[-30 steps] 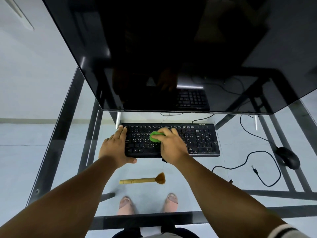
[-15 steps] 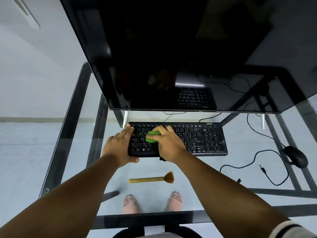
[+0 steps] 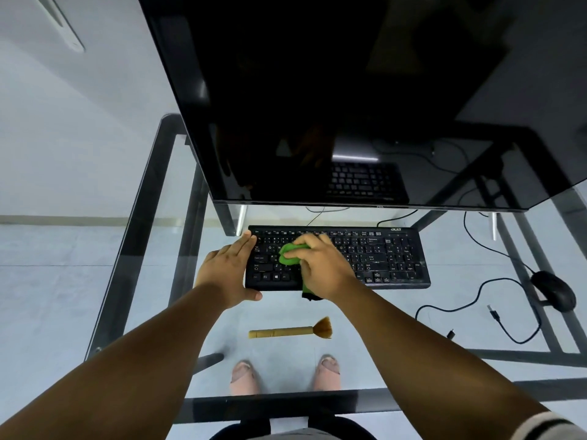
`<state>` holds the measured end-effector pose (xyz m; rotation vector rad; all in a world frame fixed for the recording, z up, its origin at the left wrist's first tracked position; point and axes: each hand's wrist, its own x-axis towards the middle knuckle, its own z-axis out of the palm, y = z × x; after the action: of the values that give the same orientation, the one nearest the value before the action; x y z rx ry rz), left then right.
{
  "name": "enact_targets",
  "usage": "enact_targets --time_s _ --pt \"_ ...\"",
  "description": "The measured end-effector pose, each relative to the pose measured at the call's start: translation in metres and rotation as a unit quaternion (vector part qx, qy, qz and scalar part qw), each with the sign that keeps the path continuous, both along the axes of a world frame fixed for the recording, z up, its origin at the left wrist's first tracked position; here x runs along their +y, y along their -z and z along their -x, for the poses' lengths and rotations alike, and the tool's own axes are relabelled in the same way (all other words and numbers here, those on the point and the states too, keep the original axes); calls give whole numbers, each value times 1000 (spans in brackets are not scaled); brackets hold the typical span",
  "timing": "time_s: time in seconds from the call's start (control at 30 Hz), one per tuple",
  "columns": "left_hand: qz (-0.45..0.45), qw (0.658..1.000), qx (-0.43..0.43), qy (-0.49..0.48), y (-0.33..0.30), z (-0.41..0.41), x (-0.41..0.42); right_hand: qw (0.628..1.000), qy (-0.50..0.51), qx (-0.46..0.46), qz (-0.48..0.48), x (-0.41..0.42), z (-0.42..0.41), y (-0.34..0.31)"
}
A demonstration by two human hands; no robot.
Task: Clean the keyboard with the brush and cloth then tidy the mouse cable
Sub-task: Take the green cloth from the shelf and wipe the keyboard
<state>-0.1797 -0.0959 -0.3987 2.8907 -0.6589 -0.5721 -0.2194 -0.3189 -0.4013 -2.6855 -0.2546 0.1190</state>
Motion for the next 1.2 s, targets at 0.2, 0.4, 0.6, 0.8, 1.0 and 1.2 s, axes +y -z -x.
enact_targets --time_s 0.2,0.4,0.6,0.8,1.0,1.2 --pt "3 1000 -1 9 2 -1 3 998 49 -32 -10 4 4 9" --pt "-1 1000 -5 8 4 -1 3 1000 -19 -16 1 19 2 3" --pt "-10 1000 -1 9 2 -2 3 998 50 -48 0 -39 21 9" --pt "-4 1000 1 0 1 -1 0 999 15 -29 2 -5 18 4" --pt "0 1000 2 -10 2 2 0 999 -44 0 22 -36 34 8" --pt "11 1000 6 -19 4 2 -1 999 -15 -19 30 -34 37 5"
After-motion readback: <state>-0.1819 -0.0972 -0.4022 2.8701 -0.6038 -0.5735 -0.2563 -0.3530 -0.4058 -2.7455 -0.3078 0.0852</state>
